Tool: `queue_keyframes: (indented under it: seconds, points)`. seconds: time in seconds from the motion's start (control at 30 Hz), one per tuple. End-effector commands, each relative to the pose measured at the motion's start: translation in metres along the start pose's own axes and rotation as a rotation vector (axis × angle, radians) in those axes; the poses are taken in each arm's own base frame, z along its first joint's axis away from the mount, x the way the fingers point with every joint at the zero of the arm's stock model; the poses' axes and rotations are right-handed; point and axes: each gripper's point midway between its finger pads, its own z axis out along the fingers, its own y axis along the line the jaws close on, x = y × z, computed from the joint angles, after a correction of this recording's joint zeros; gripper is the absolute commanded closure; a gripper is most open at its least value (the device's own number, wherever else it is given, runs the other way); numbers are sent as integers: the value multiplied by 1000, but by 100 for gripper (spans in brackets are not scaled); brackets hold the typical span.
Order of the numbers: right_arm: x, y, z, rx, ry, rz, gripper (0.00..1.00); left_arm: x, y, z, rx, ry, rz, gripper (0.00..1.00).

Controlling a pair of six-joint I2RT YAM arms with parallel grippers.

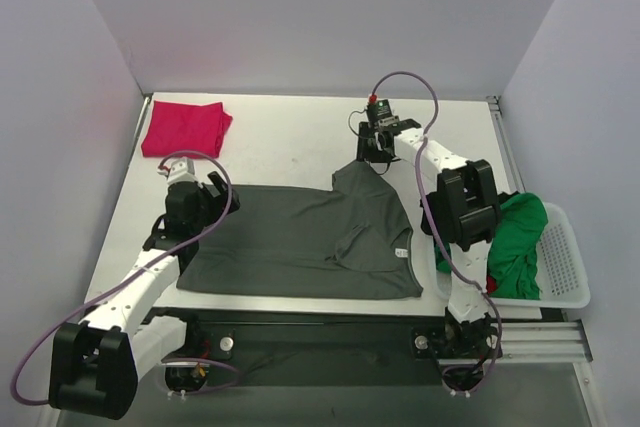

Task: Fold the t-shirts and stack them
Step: Grap the side of the flattened tshirt furthest away from the robot with both arms

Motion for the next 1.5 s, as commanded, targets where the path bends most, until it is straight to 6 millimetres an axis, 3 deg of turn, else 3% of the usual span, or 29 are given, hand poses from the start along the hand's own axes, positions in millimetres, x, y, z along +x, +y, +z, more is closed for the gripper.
queue_keyframes:
  seconds: [0.0, 0.43, 0.73, 0.83, 0.93, 0.97, 1.03, 1.1, 1.13, 1.2, 1.23, 1.47]
  points:
    - [-15, 7, 9, -35, -4, -28, 63, -22, -9, -2, 37, -59, 18, 3]
    - [-26, 6, 53, -8, 3, -77, 64, -18, -8, 4, 42, -33, 14, 3]
    - [-16, 0, 71, 18, 58, -84, 64, -16, -7, 8, 48, -21, 10, 3]
    - [-15, 0, 73, 24, 64, -84, 68, -18, -5, 10, 37, -19, 12, 2]
    - [-14, -3, 72, 32, 70, -83, 80, -25, -1, 15, 15, -20, 3, 3]
    - [-14, -4, 72, 35, 70, -84, 85, -22, 2, 18, 7, 2, 6, 3]
    - [-13, -10, 70, 62, 67, -89, 89, -38, 9, 22, -27, -13, 4, 3]
    - [-13, -14, 68, 74, 65, -95, 95, -40, 26, 31, -95, 0, 5, 3]
    - [-11, -16, 68, 85, 70, -98, 96, -54, 31, 34, -110, -23, -4, 4]
    - [-10, -19, 66, 91, 71, -94, 100, -56, 36, 44, -137, -7, 9, 9]
    - [-7, -19, 66, 89, 76, -91, 100, -73, 45, 48, -177, -44, 5, 11]
    - [-9, -18, 63, 78, 74, -84, 100, -69, 75, 101, -308, 83, 59, 25]
